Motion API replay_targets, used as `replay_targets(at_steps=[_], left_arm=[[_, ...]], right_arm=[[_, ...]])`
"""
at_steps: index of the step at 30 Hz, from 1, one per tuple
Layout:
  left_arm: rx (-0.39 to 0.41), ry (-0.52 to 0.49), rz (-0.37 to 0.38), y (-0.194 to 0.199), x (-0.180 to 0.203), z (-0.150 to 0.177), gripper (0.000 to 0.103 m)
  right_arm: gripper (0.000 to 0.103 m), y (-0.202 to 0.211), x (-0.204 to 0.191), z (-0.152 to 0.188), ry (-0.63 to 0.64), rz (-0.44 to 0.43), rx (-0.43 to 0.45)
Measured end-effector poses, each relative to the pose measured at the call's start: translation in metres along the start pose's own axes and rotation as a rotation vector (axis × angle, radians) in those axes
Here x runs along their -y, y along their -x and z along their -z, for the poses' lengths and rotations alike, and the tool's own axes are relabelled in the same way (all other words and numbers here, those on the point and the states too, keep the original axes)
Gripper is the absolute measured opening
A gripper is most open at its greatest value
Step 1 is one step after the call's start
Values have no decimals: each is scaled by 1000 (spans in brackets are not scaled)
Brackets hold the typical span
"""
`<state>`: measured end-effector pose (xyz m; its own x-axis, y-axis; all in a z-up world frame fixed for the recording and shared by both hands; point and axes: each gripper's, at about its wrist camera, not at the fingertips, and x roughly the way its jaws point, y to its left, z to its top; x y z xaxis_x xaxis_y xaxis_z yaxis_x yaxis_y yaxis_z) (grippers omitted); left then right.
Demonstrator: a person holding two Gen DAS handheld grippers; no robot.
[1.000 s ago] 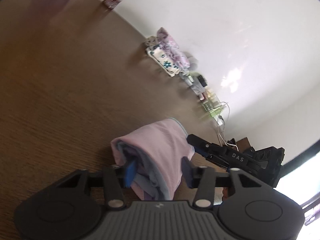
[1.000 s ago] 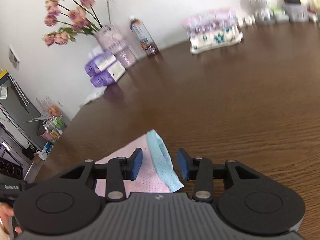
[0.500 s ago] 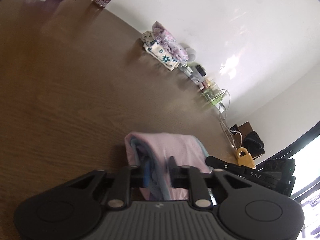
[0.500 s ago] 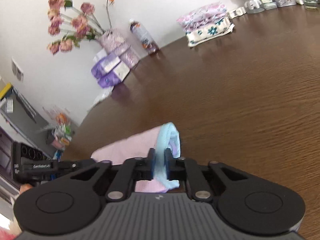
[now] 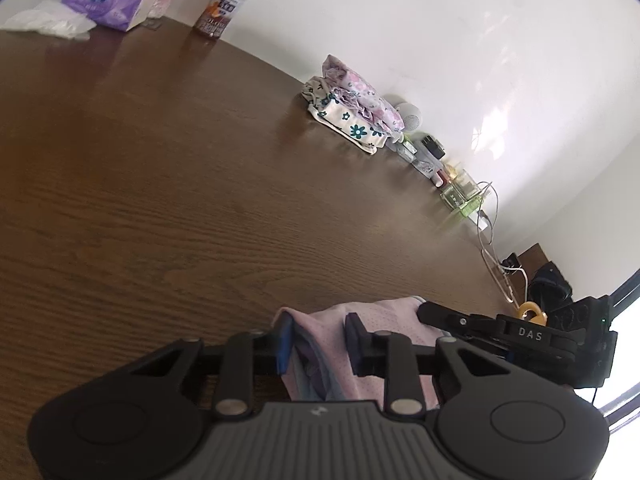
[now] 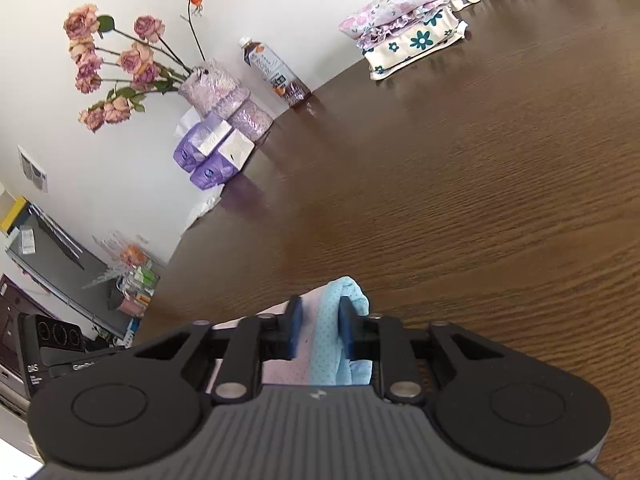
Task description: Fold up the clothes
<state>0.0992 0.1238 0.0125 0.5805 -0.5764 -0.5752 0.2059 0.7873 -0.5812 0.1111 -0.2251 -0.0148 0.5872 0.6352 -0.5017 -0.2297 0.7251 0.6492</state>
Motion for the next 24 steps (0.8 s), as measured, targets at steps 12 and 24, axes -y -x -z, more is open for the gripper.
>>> replay_targets(at_steps=[12,24], left_arm=[[0,-106,0,-6,7,-2,12],[48,-33,50,21,-2,10,30]], right_arm=[[4,9,8,16,-44,-16,63],[14,31,1,20,-1,12,97]])
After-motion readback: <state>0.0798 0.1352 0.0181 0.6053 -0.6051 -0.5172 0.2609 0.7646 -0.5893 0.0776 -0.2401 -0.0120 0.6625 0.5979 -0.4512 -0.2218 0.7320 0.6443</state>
